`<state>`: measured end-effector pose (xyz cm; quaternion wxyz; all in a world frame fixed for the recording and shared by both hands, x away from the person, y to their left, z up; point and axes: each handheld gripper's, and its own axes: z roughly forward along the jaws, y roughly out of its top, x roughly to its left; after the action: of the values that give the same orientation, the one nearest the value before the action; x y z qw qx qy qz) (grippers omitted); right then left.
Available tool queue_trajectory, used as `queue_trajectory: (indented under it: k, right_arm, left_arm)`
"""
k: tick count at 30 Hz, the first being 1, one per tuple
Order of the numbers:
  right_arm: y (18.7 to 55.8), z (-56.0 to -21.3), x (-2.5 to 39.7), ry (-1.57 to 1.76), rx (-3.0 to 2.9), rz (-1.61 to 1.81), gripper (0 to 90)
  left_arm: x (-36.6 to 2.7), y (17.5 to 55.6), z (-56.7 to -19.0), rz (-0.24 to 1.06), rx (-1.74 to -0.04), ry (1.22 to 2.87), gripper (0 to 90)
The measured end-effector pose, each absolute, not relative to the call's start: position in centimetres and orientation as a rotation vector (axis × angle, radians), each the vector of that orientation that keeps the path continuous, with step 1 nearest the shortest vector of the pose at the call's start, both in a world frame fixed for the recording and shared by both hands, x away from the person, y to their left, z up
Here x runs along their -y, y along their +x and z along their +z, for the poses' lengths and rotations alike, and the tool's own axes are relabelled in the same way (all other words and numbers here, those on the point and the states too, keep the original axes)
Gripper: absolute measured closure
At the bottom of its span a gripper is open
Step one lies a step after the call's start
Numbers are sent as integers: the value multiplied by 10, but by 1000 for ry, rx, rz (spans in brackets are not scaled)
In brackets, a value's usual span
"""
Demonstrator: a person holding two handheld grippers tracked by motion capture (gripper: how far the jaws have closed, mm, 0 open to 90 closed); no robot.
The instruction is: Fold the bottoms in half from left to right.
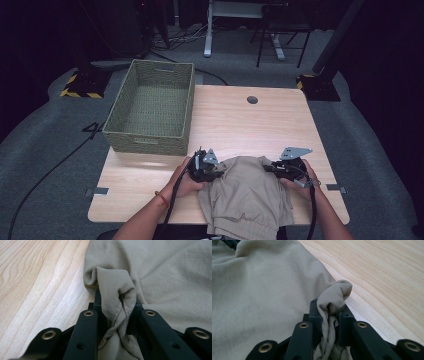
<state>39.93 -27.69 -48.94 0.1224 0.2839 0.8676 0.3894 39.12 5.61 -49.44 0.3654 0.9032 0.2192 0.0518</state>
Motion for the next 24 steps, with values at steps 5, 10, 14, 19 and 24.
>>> queue_trajectory:
  k: [5,10,14,19,24]
  right_arm:
    - [399,-489,279,832,-2514,1148,781]
    - [399,-488,280,834,-2510,1165,781]
    - [399,-487,282,843,-2501,1184,781]
    - [400,-487,284,847,-2496,1185,783]
    - [399,-488,285,855,-2493,1186,783]
  left_arm:
    - [-55,391,-495,137,-558,2317,776]
    - [-55,391,-495,146,-555,2311,776]
    - [-54,389,-494,186,-549,2317,781]
    - [-52,390,-495,196,-547,2316,788]
    - [-52,391,-495,188,-546,2313,788]
